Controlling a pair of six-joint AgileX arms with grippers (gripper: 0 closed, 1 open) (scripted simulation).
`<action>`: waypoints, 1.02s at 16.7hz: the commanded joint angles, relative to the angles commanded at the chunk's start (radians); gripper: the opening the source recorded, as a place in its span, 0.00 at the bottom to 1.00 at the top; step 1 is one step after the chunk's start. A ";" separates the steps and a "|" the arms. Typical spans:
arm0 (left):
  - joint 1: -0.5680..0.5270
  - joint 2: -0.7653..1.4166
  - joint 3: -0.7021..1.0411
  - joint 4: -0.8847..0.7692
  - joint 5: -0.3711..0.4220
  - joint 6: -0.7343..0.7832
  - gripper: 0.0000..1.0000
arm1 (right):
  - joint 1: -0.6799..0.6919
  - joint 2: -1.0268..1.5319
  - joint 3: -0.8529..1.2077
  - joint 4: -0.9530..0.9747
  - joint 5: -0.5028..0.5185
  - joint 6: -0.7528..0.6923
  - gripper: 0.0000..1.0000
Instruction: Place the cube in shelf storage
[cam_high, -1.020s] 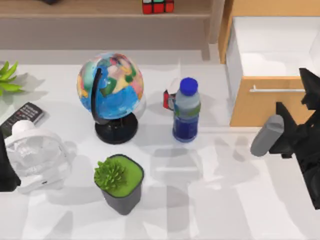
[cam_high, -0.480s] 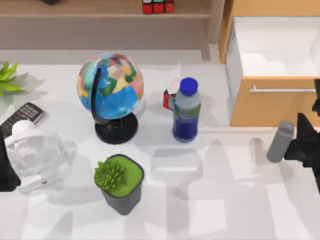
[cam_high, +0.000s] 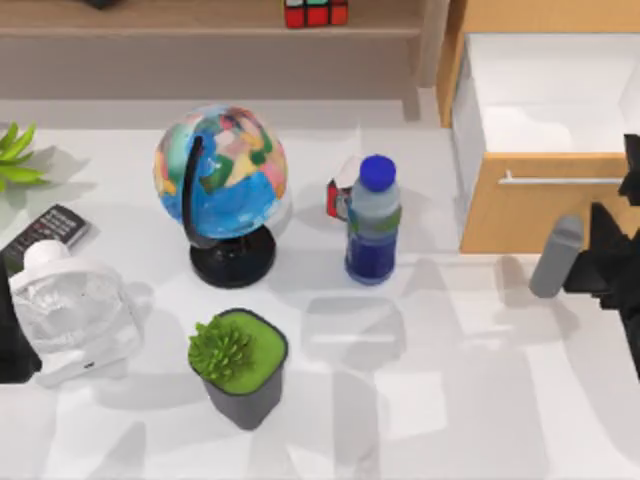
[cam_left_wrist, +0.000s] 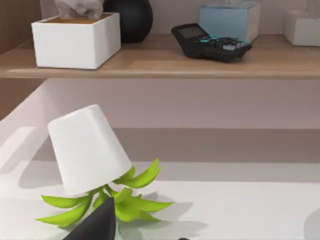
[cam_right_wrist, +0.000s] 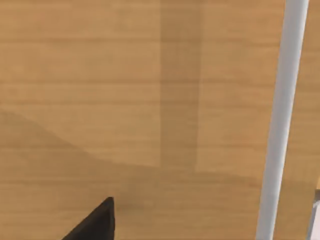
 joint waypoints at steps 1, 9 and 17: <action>0.000 0.000 0.000 0.000 0.000 0.000 1.00 | 0.000 0.000 0.001 -0.001 0.000 0.000 1.00; 0.000 0.000 0.000 0.000 0.000 0.000 1.00 | 0.000 0.000 0.001 -0.001 0.000 0.000 0.55; 0.000 0.000 0.000 0.000 0.000 0.000 1.00 | 0.000 0.000 0.001 -0.001 0.000 0.000 0.00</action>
